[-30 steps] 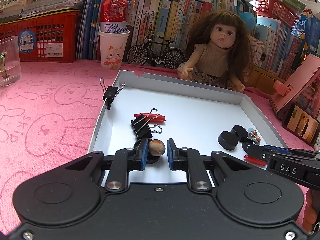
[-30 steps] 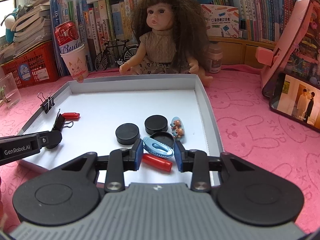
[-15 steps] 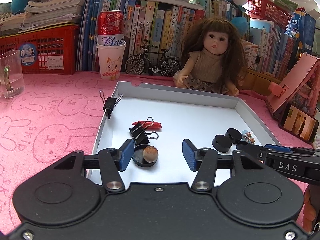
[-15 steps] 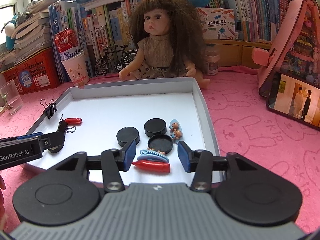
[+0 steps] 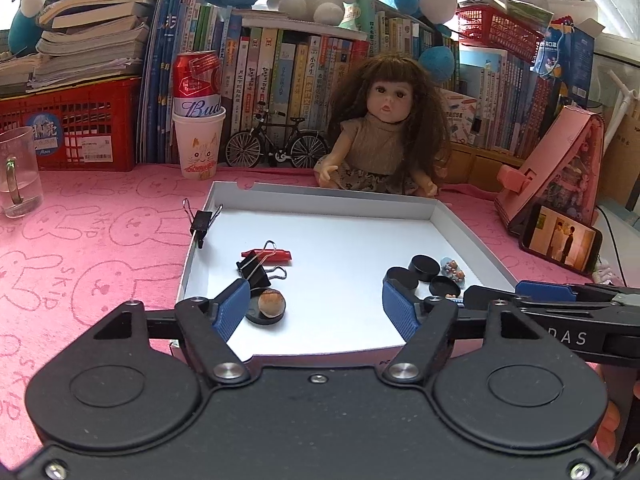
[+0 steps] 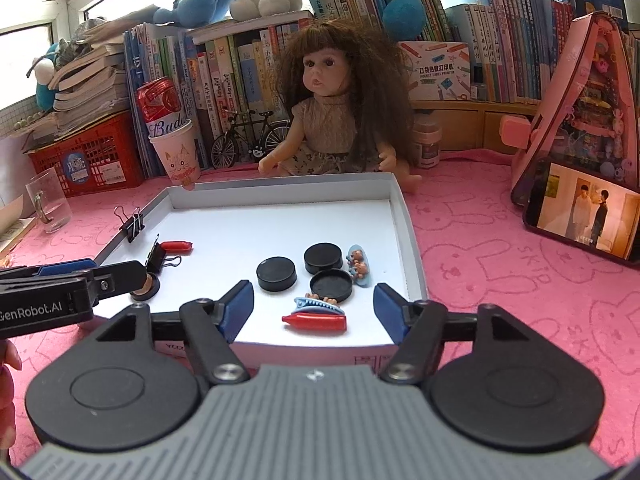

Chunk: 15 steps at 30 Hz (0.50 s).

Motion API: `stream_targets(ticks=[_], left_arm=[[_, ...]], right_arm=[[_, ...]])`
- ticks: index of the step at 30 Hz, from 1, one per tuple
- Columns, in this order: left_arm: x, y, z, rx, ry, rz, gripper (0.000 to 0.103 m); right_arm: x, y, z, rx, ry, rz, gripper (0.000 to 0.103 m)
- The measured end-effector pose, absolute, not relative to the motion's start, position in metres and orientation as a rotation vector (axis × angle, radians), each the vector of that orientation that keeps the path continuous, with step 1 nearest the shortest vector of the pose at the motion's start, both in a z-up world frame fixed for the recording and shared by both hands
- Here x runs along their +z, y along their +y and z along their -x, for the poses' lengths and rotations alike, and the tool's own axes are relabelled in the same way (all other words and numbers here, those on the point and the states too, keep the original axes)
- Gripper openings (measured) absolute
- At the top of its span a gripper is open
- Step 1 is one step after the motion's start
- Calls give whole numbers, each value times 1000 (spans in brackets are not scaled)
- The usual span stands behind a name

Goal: Organize rigid objects
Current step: 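Withdraw both tools from the tray back toward the cloth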

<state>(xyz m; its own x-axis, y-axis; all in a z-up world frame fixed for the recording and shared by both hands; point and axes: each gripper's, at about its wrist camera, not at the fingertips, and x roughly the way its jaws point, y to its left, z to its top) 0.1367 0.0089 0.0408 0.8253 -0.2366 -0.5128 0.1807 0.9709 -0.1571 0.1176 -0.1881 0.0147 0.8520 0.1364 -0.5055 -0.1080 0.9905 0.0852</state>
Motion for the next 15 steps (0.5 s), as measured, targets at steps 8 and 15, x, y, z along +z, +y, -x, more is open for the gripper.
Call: stream_targets(ticks=[8,15], left_arm=[[47,7,-117,-280,545,92,79],[46,11,-103,-299,552,93,81]], right_arm=[[18,-190,-101,150,513,-36,86],[13,-200,-91,132,505,-31,88]])
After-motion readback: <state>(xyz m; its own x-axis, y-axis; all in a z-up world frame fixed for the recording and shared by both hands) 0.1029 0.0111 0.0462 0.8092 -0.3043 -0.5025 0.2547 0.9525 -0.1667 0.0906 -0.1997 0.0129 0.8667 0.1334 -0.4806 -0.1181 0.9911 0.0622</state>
